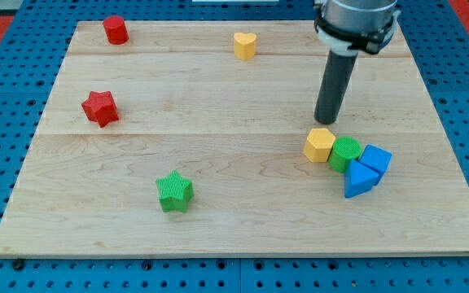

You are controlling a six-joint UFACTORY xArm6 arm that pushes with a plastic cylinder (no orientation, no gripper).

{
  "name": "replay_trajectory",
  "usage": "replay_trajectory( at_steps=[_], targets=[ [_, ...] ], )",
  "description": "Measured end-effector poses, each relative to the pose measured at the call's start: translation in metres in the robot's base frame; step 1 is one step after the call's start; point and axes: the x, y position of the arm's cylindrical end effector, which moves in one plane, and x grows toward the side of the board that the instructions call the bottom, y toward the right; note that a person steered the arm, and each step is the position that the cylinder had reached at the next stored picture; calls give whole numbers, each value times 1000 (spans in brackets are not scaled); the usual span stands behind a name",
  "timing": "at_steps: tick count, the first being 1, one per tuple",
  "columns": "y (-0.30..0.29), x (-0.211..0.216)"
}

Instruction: Move your arm to the top center

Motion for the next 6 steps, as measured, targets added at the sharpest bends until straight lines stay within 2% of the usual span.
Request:
replay_trajectory(
  at_steps=[1,3,5,6],
  targets=[
    [-5,-62],
    [-82,-182],
    [-74,-209],
    [-81,-206]
  ],
)
